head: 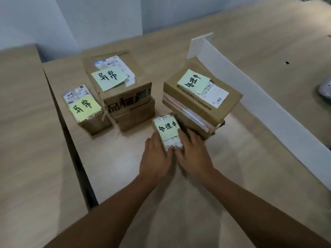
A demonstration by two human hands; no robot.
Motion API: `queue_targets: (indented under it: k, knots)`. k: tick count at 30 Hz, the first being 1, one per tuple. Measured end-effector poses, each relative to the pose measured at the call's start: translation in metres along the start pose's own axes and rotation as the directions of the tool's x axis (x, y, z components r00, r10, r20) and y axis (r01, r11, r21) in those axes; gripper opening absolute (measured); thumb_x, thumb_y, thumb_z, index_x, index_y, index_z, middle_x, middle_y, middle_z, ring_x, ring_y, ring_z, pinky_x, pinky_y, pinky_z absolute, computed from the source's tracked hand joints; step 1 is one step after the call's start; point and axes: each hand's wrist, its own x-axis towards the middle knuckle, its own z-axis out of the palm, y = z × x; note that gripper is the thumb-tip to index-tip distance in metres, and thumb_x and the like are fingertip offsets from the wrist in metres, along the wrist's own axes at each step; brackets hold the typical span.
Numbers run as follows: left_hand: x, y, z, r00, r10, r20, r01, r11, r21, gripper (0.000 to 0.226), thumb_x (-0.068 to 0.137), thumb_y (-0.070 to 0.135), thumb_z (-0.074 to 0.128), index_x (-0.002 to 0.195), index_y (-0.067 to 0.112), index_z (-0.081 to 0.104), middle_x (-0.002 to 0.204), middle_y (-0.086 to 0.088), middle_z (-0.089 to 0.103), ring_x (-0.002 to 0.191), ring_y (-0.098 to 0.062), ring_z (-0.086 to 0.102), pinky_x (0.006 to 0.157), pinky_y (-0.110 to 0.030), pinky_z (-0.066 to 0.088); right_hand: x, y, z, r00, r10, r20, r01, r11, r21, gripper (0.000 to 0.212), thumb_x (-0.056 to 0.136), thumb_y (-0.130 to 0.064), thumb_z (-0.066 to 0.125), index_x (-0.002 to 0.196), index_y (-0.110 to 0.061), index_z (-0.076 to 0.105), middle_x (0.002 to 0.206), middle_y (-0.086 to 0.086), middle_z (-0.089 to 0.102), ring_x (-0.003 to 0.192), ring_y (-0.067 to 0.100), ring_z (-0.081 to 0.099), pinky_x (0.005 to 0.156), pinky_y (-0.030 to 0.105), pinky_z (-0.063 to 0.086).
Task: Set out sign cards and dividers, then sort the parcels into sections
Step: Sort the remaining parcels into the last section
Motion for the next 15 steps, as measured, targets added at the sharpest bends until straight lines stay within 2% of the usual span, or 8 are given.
queue_targets:
  k: [3,6,9,11,12,14,15]
  knots:
    - [0.005,-0.005,0.009,1.000,-0.022,-0.011,0.021,0.996,-0.090,0.063,0.103,0.043,0.051,0.158,0.029,0.023,0.153,0.007,0.046,0.137,-0.013,0.044,0.107,-0.046,0.048,0.007,0.004,0.007,1.000,0.008,0.013,-0.008,0.999,0.049,0.066,0.097,-0.051,0.044,0.153,-0.016,0.039,0.145,0.013,0.045,0.124,0.030,0.044,0.100,0.046,0.047]
    - [0.006,-0.008,0.010,0.999,-0.040,0.004,0.041,0.987,-0.155,0.068,0.104,0.041,0.052,0.160,0.033,0.016,0.155,0.009,0.044,0.139,-0.012,0.045,0.108,-0.046,0.048,0.009,0.007,0.014,0.991,0.044,0.127,-0.069,0.977,0.200,0.065,0.102,-0.048,0.048,0.158,-0.024,0.027,0.151,0.008,0.040,0.133,0.027,0.041,0.106,0.047,0.046]
    - [0.001,-0.006,0.006,0.997,-0.071,0.039,0.077,0.982,-0.172,0.072,0.105,0.038,0.049,0.162,0.037,0.005,0.159,0.010,0.041,0.139,-0.011,0.047,0.109,-0.044,0.049,0.005,0.003,0.013,0.990,0.057,0.127,-0.094,0.945,0.312,0.064,0.102,-0.043,0.053,0.158,-0.026,0.027,0.154,0.005,0.038,0.139,0.023,0.040,0.110,0.043,0.045]
    - [-0.009,-0.005,-0.004,0.997,-0.065,0.051,0.074,0.976,-0.204,0.070,0.104,0.036,0.048,0.160,0.042,0.006,0.158,0.016,0.041,0.137,-0.004,0.048,0.108,-0.038,0.050,-0.005,-0.004,0.009,0.994,0.056,0.096,-0.085,0.941,0.329,0.062,0.102,-0.042,0.054,0.157,-0.028,0.031,0.152,0.003,0.041,0.137,0.019,0.042,0.105,0.033,0.049]
    - [-0.017,-0.005,-0.012,0.997,-0.052,0.048,0.062,0.972,-0.225,0.068,0.104,0.033,0.048,0.159,0.045,0.010,0.157,0.020,0.041,0.136,0.001,0.048,0.108,-0.033,0.050,-0.010,-0.010,0.007,0.995,0.054,0.085,-0.080,0.939,0.335,0.060,0.101,-0.042,0.054,0.156,-0.029,0.032,0.150,0.002,0.042,0.136,0.016,0.044,0.101,0.024,0.049]
    - [-0.036,-0.008,-0.033,0.998,-0.043,0.040,0.051,0.970,-0.238,0.069,0.102,0.030,0.048,0.158,0.049,0.012,0.156,0.026,0.040,0.135,0.006,0.046,0.108,-0.022,0.045,-0.022,-0.028,0.001,0.996,0.040,0.078,-0.067,0.923,0.378,0.059,0.101,-0.041,0.056,0.154,-0.029,0.033,0.147,-0.001,0.044,0.131,0.012,0.048,0.090,0.002,0.040]
    - [-0.048,-0.010,-0.046,0.998,-0.045,0.033,0.052,0.969,-0.241,0.070,0.102,0.030,0.048,0.157,0.052,0.011,0.155,0.030,0.038,0.135,0.010,0.044,0.108,-0.016,0.042,-0.027,-0.040,-0.001,0.997,0.024,0.079,-0.055,0.911,0.409,0.060,0.100,-0.039,0.058,0.154,-0.029,0.034,0.144,-0.002,0.045,0.128,0.010,0.050,0.084,-0.003,0.038]
